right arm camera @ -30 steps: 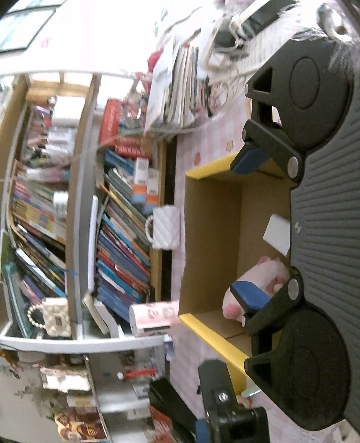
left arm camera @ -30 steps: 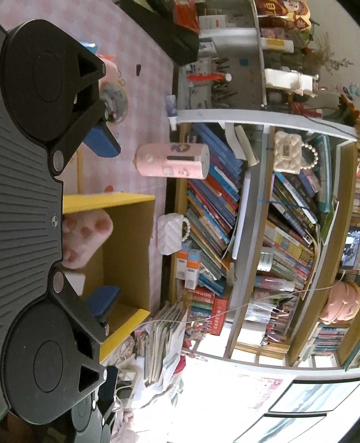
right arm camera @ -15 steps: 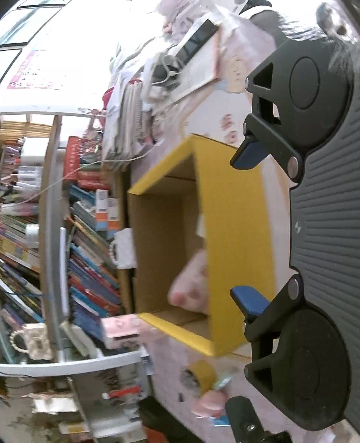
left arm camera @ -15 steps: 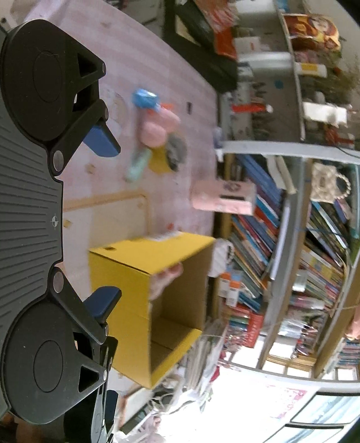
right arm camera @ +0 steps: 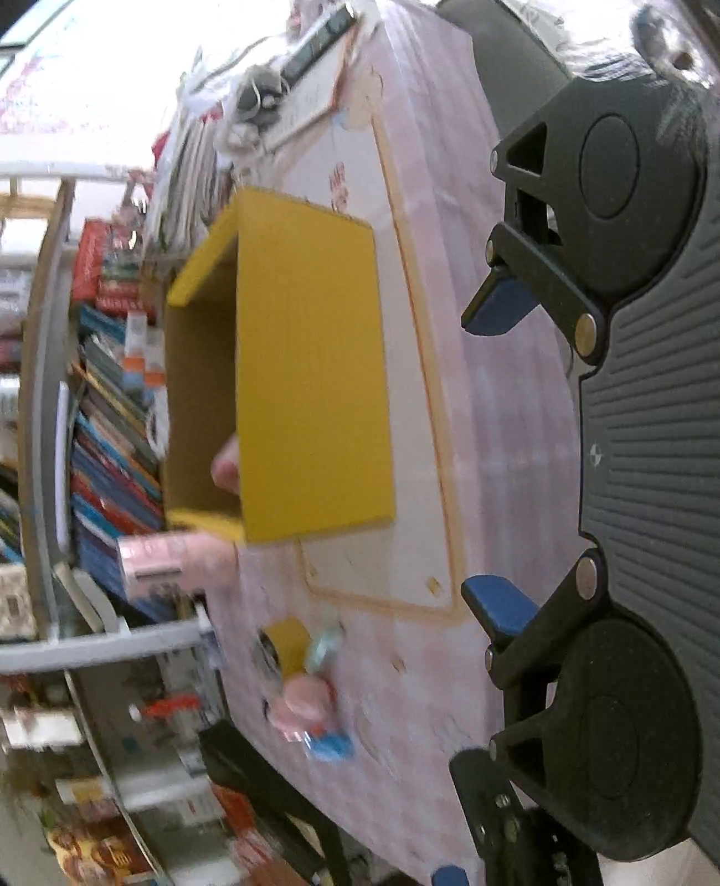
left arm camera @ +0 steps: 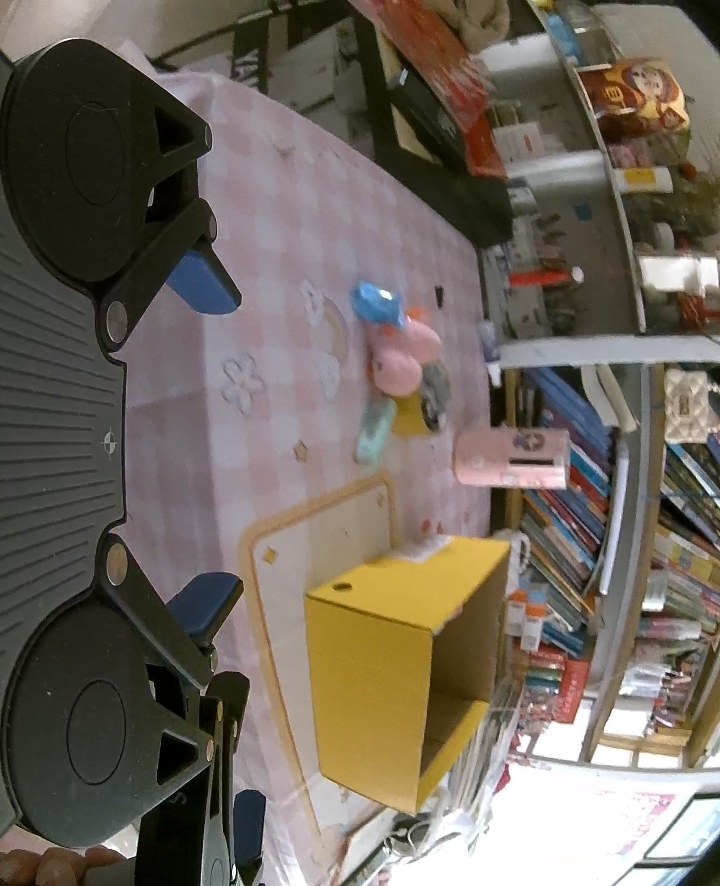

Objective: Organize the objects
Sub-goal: 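Withdraw both tools from the box back over the table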

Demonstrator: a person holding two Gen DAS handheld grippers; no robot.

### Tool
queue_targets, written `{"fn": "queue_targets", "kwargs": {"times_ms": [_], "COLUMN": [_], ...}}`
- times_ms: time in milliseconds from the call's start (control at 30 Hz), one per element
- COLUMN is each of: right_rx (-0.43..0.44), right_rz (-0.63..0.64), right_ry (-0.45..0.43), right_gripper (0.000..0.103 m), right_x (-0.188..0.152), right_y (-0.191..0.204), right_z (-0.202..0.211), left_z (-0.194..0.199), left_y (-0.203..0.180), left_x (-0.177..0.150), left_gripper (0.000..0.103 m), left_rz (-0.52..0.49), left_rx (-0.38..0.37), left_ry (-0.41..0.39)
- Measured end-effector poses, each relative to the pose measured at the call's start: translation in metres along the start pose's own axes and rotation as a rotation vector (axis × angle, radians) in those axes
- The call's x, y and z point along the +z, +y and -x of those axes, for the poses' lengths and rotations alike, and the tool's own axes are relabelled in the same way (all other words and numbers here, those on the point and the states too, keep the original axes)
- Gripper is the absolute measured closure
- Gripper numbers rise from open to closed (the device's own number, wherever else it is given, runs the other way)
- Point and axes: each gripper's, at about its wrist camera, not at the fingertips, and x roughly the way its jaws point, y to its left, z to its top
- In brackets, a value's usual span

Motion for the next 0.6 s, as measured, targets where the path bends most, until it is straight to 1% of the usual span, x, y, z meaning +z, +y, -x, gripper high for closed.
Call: {"fn": "queue_targets", "kwargs": {"times_ms": [67,233,600], "right_rx": [0.026,0.061,0.096], "right_rz": [0.015,0.045,0.091], "right_ry": [0.009,0.01,-0.015], "right_gripper": [0.009,0.009,0.009], "right_x": [-0.001,-0.001,0.004], "right_y": [0.009,0.025,0.046], "right_z": [0.002,0.007,0.013], "left_z": [0.003,0.012,0.024], "left_y": [0.007,0.023,0.041], "left_x": [-0.002,-0.007,-0.009], "left_gripper": [0.002,0.002,0.002], "left_rz": [0.011,0.049,0.084], "left_rx": [0.014,0.047,0.088], "left_ry": [0.001,-0.007,-0.027]}}
